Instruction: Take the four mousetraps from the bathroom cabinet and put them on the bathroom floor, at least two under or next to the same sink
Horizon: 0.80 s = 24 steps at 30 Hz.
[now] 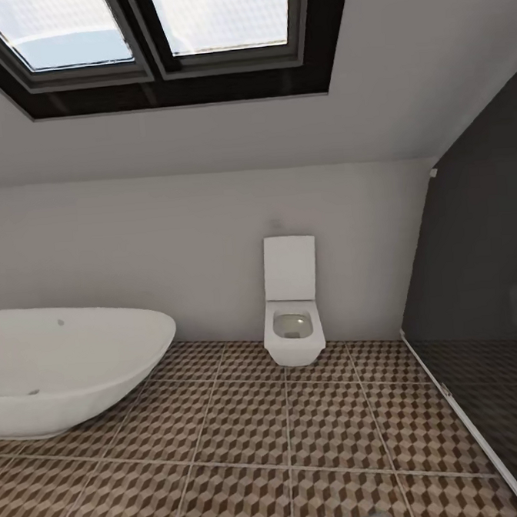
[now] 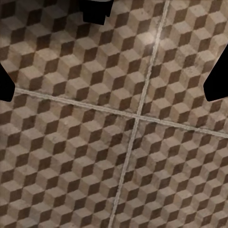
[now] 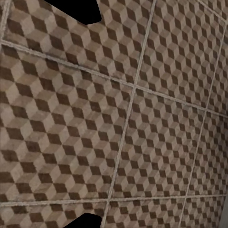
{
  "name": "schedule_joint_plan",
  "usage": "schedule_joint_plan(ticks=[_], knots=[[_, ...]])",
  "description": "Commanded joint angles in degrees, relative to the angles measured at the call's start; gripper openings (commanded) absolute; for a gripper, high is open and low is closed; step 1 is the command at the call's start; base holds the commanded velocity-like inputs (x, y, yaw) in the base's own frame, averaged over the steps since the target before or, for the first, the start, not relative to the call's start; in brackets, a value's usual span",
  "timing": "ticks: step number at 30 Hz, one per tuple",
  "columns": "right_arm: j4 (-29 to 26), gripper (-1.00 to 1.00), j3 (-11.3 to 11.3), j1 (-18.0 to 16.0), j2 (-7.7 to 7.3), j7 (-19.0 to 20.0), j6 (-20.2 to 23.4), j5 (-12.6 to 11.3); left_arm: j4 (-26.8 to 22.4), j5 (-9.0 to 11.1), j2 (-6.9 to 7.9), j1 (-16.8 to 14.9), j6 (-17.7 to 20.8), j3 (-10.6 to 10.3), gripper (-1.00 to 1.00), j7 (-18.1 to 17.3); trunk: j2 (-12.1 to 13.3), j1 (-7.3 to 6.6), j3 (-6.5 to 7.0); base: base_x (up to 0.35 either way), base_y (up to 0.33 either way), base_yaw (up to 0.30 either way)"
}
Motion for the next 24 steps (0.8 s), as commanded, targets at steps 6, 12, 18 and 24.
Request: schedule_joint_plan(ticks=[6, 12, 18, 24], knots=[[0.1, 1.00, 0.2, 0.0, 0.02, -0.6, 0.0, 0.6, 0.0, 0.1, -0.03, 0.0, -0.2, 0.1, 1.00, 0.1, 0.0, 0.00, -0.06, 0.000, 0.000, -0.003], [0.1, 1.00, 0.2, 0.0, 0.03, -0.6, 0.0, 0.5, 0.0, 0.1, -0.02, 0.0, -0.2, 0.1, 1.00, 0.1, 0.0, 0.00, -0.05, 0.000, 0.000, 0.000], [0.1, 1.00, 0.2, 0.0, 0.08, -0.6, 0.0, 0.5, 0.0, 0.1, -0.02, 0.0, -0.2, 0.1, 1.00, 0.0, 0.0, 0.00, -0.05, 0.000, 0.000, 0.000], [0.1, 1.00, 0.2, 0.0, 0.08, -0.6, 0.0, 0.5, 0.0, 0.1, -0.02, 0.0, -0.2, 0.1, 1.00, 0.0, 0.0, 0.00, -0.05, 0.000, 0.000, 0.000]])
